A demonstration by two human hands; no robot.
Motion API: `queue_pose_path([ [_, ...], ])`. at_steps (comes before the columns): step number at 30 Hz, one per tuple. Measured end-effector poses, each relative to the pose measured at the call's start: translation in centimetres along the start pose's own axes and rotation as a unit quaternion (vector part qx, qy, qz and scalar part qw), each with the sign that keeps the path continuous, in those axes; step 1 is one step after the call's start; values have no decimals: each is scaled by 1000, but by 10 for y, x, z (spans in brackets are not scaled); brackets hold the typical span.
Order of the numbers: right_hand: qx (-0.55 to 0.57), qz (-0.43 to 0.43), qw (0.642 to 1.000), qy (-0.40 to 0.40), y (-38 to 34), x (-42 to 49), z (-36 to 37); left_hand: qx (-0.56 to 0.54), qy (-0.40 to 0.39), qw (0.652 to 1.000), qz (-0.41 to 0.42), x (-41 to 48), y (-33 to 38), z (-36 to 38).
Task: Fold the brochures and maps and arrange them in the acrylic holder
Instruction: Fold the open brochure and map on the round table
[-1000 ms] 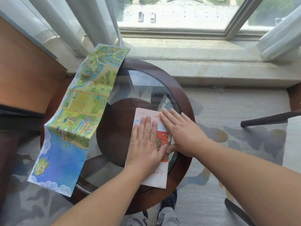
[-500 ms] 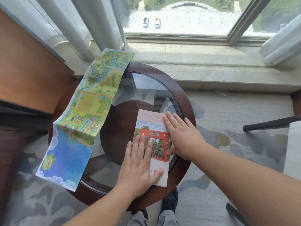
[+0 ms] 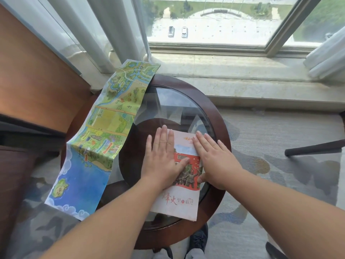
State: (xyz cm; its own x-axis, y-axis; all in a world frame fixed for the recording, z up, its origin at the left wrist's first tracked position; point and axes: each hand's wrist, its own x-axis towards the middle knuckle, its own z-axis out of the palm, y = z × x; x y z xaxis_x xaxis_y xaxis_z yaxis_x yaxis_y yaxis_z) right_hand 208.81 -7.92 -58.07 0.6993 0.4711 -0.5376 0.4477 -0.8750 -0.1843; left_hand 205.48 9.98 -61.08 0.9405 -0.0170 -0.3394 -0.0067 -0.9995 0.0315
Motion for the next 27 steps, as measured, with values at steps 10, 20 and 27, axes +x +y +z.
queue_pose_path([
  [10, 4, 3, 1000, -12, -3, -4, -4, 4, -41, 997, 58, -79, -28, 23],
  [20, -26, 42, 998, -43, -26, -1, -25, -22, -41, 999, 24, -81, -32, 4],
  [27, 41, -52, 996, 59, -99, 19, -58, -71, 84, 989, -99, -71, -118, -45],
])
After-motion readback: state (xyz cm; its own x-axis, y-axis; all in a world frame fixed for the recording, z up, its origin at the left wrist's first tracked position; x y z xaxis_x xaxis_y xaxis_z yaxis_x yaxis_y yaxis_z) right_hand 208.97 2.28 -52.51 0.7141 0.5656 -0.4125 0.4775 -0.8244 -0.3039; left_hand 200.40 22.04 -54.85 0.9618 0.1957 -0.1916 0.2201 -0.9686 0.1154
